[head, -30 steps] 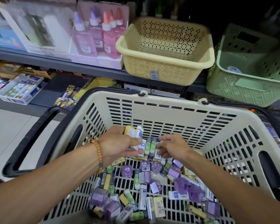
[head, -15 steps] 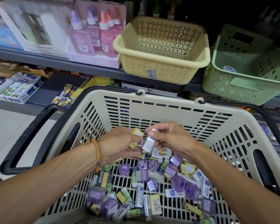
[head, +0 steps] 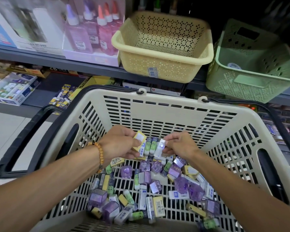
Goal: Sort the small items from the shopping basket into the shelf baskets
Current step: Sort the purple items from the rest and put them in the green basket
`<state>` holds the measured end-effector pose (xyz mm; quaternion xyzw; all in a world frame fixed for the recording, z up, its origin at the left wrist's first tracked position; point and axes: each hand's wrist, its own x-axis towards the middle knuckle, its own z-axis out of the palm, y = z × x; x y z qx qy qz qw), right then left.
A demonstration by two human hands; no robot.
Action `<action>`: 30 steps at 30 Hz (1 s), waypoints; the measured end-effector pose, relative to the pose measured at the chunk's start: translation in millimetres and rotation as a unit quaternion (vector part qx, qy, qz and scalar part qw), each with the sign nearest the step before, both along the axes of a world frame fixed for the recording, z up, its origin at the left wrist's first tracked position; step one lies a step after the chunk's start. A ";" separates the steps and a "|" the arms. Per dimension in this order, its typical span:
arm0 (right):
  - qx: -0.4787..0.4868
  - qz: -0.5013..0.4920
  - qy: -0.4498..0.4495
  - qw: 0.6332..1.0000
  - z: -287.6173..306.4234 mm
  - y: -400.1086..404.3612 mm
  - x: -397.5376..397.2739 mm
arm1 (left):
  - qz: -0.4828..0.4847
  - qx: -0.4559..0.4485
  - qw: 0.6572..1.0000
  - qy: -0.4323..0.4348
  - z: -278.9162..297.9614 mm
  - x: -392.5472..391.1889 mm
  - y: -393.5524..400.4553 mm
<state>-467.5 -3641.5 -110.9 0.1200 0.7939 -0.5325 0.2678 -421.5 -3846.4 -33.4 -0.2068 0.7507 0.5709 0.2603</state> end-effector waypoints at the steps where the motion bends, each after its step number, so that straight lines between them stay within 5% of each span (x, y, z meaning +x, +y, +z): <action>1: 0.000 0.001 -0.001 1.000 -2.9 -2.7 0.3 | -0.005 0.001 1.000 -0.002 -0.7 0.7 1.6; 6: 0.048 0.047 0.058 0.996 14.2 -6.6 5.1 | -0.021 0.011 1.000 0.002 -3.5 3.0 2.8; 11: -0.083 0.180 0.000 0.980 52.1 -25.2 16.8 | -0.069 0.039 0.997 0.026 -5.9 7.7 9.0; 16: 0.051 0.207 0.039 0.976 71.1 0.3 30.5 | -0.206 -0.021 0.978 0.029 -25.3 23.0 17.1; 20: 0.081 0.197 0.055 0.975 85.0 36.4 36.9 | -0.454 -0.282 0.841 0.083 -51.4 35.7 14.0; 25: 0.069 0.181 0.088 0.977 86.7 45.8 35.5 | -0.524 -0.463 0.704 0.124 -82.8 36.8 10.0; 30: 0.067 0.194 0.135 0.969 91.9 42.7 28.7 | -0.571 -0.439 0.668 0.186 -99.1 38.4 18.7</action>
